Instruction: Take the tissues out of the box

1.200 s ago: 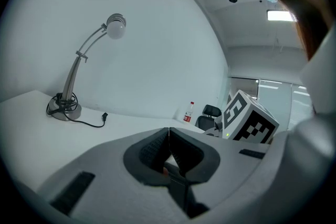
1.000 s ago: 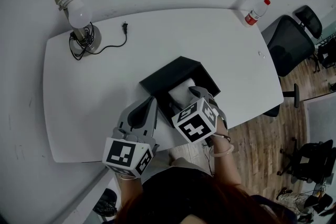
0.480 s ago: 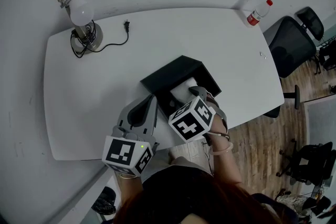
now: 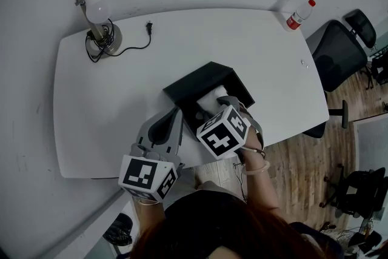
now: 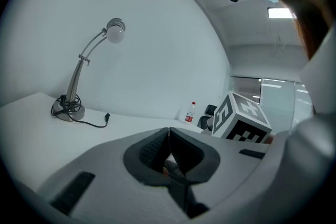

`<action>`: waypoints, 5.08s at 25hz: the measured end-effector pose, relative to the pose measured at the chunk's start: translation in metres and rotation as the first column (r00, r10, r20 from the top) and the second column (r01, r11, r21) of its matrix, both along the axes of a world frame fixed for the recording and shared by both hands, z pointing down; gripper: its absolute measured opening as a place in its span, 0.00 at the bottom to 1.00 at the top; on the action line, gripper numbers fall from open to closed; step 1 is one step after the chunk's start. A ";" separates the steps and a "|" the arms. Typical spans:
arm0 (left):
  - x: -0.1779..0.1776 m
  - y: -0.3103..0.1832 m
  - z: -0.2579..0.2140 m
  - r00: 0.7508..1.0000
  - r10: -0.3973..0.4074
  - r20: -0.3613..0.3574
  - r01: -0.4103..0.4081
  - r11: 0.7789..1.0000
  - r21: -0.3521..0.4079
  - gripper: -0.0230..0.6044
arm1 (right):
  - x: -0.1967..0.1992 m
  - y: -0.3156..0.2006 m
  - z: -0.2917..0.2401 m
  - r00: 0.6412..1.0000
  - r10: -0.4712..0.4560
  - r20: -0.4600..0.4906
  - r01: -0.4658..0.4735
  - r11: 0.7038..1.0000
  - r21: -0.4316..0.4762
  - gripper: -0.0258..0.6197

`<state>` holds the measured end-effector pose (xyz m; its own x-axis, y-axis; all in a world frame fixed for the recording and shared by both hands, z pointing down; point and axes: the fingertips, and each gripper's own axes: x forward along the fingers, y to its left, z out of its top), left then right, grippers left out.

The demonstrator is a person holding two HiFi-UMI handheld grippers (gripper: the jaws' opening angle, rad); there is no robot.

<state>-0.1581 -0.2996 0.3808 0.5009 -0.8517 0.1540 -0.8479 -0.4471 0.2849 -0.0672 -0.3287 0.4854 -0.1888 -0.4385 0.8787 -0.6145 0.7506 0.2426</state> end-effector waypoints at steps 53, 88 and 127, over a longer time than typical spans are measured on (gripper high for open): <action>0.043 0.139 -0.058 0.994 -0.061 0.093 0.047 0.988 0.150 0.07 | 0.026 0.097 -0.156 0.884 -0.147 0.444 -0.108 0.859 0.501 0.34; 0.095 0.265 -0.086 0.985 -0.088 0.148 0.053 0.973 0.223 0.07 | 0.089 0.246 -0.197 0.792 -0.241 0.561 -0.162 0.803 0.573 0.33; 0.122 0.362 -0.090 0.985 -0.049 0.168 0.001 0.961 0.275 0.07 | 0.127 0.369 -0.226 0.714 -0.303 0.632 -0.229 0.751 0.619 0.33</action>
<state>-0.0360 0.0622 0.2903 0.4651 -0.8853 -0.0048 -0.8852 -0.4651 0.0044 0.0595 0.0398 0.2590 -0.6160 -0.7875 0.0194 -0.7711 0.6078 0.1897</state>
